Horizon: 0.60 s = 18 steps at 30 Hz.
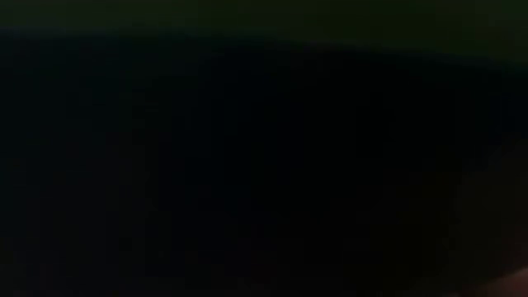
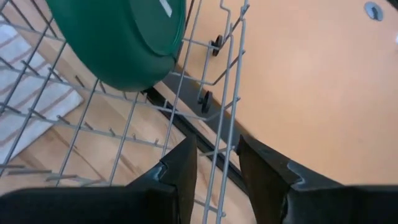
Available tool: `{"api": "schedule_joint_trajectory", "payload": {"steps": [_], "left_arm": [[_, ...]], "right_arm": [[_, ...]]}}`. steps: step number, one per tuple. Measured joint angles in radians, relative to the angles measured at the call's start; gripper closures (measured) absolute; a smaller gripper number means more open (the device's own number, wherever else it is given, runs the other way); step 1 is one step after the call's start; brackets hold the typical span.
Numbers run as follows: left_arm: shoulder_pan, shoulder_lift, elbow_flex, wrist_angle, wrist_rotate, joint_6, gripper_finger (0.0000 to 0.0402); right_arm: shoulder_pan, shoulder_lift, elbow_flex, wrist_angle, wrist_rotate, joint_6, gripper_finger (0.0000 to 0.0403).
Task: Sort dishes
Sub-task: Put the white plate in the dish rack
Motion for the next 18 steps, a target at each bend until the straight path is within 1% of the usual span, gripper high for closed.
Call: {"api": "schedule_joint_trajectory", "payload": {"steps": [4,11,15,18], "left_arm": [[-0.052,-0.023,0.000,-0.002,0.002,0.086,0.0183],[-0.152,-0.141,0.000,-0.072,-0.020,0.212,0.0183],[-0.236,-0.217,0.000,-0.199,-0.103,0.306,0.0183],[-0.318,-0.270,0.000,-0.362,-0.230,0.399,0.0183]], "right_arm": [[0.000,0.000,0.000,-0.013,-0.005,0.000,0.0281],[0.000,0.000,-0.012,-0.034,-0.006,0.002,0.0281],[0.000,0.000,-0.078,-0.019,-0.023,0.004,0.0281],[0.001,0.000,-0.155,-0.006,-0.041,0.034,0.0281]]}}
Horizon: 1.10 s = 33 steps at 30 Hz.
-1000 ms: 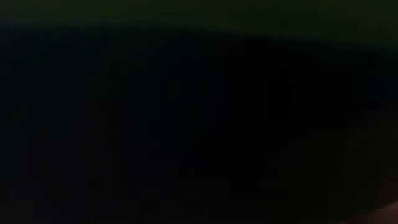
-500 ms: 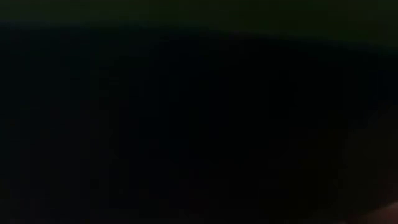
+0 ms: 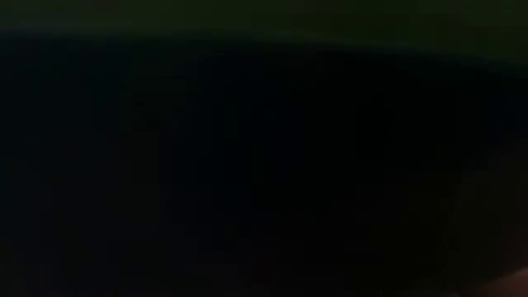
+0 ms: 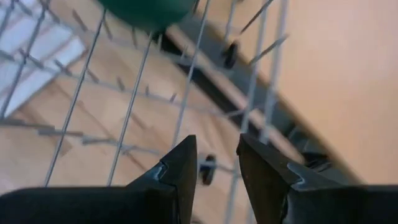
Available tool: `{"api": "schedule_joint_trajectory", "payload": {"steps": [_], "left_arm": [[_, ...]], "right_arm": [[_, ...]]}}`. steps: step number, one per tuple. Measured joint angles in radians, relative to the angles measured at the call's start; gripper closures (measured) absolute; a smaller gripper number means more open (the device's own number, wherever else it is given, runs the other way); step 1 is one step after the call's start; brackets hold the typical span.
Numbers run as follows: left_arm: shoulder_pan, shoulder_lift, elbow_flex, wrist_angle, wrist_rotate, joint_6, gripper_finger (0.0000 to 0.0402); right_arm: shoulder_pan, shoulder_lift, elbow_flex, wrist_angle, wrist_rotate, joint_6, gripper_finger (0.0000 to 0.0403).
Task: Sort dishes
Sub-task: Put the white plate in the dish rack
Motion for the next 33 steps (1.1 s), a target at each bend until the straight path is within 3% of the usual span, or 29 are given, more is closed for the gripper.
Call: {"api": "schedule_joint_trajectory", "payload": {"steps": [6,9,14,23,33], "left_arm": [[-0.210,-0.058,0.000,-0.312,-0.366,0.099,0.0183],[-0.318,-0.061,0.000,-0.408,-0.468,0.118,0.0183],[-0.472,-0.061,0.000,-0.515,-0.552,0.175,0.0183],[-0.683,-0.060,-0.011,-0.556,-0.660,0.208,0.0183],[-0.769,-0.060,-0.059,-0.552,-0.698,0.090,0.0183]], "right_arm": [[0.000,0.001,-0.137,-0.004,-0.072,0.081,0.0281],[0.001,0.001,-0.168,-0.028,-0.082,0.132,0.0281],[0.000,-0.011,-0.177,-0.026,-0.079,0.181,0.0281],[0.059,-0.143,-0.177,-0.023,-0.096,0.294,0.0281],[0.403,-0.284,-0.177,-0.023,-0.305,0.579,0.0281]]}}
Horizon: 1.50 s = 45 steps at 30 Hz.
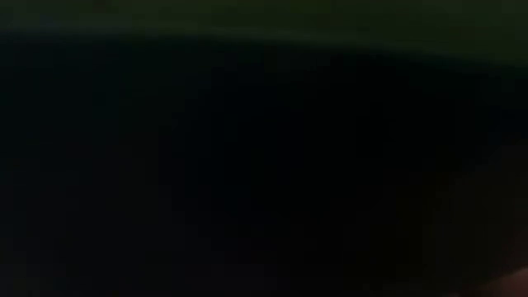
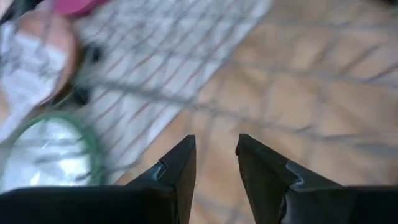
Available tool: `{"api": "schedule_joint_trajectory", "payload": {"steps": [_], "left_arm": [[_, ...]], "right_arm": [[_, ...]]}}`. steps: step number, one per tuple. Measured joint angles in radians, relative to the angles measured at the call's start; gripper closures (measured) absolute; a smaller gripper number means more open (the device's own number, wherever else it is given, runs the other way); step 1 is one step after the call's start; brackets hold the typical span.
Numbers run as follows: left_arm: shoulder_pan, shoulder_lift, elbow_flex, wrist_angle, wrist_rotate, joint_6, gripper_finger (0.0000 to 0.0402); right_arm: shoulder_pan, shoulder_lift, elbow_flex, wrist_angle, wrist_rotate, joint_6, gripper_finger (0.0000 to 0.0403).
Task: Sort dishes
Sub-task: Put the white plate in the dish rack
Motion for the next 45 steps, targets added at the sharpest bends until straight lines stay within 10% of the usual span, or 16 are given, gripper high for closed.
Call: {"api": "schedule_joint_trajectory", "payload": {"steps": [18,45], "left_arm": [[-0.053,0.001,-0.088,0.007,0.001,-0.002,0.0183],[-0.096,0.271,-0.089,0.139,0.002,0.023,0.0183]], "right_arm": [[0.741,0.217,0.000,0.225,0.255,0.699,0.0281],[0.939,0.643,0.000,0.609,0.232,1.052,0.0281]]}}
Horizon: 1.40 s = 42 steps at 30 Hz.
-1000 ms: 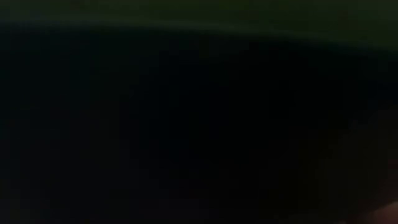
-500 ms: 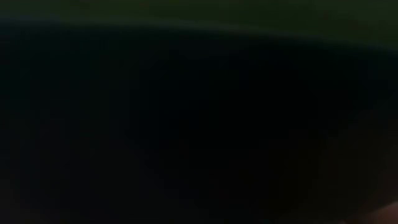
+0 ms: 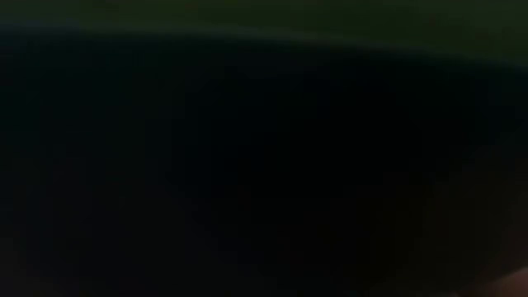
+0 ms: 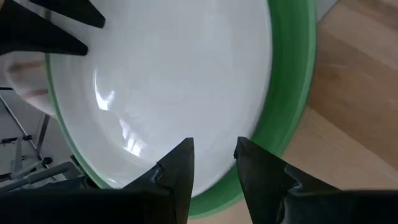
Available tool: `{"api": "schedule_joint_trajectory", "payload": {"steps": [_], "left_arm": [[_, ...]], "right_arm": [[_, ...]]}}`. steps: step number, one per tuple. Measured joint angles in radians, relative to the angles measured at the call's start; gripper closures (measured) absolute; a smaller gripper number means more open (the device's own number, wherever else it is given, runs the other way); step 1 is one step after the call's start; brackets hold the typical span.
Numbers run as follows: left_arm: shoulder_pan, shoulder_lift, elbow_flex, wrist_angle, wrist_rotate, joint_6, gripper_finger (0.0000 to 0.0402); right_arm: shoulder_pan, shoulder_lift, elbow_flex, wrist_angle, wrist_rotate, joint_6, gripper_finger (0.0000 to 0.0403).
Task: Sort dishes
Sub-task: Put the white plate in the dish rack
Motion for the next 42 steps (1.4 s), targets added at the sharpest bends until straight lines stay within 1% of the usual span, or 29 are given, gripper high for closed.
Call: {"api": "schedule_joint_trajectory", "payload": {"steps": [7,17,26,38,42], "left_arm": [[0.000,0.028,0.003,0.009,-0.002,0.010,0.0183],[0.002,0.030,0.003,0.015,-0.001,0.012,0.0183],[0.002,0.031,0.002,0.015,-0.001,0.012,0.0183],[0.003,0.032,0.002,0.016,-0.001,0.009,0.0183],[0.003,0.032,0.001,0.016,-0.001,0.009,0.0183]], "right_arm": [[0.000,0.015,0.001,-0.006,-0.004,0.001,0.0281],[-0.001,0.012,0.001,-0.005,-0.005,0.020,0.0281],[-0.001,0.006,0.000,-0.008,-0.040,0.023,0.0281],[0.000,0.005,-0.001,-0.007,-0.162,0.024,0.0281],[-0.001,0.005,-0.001,-0.007,-0.148,0.023,0.0281]]}}
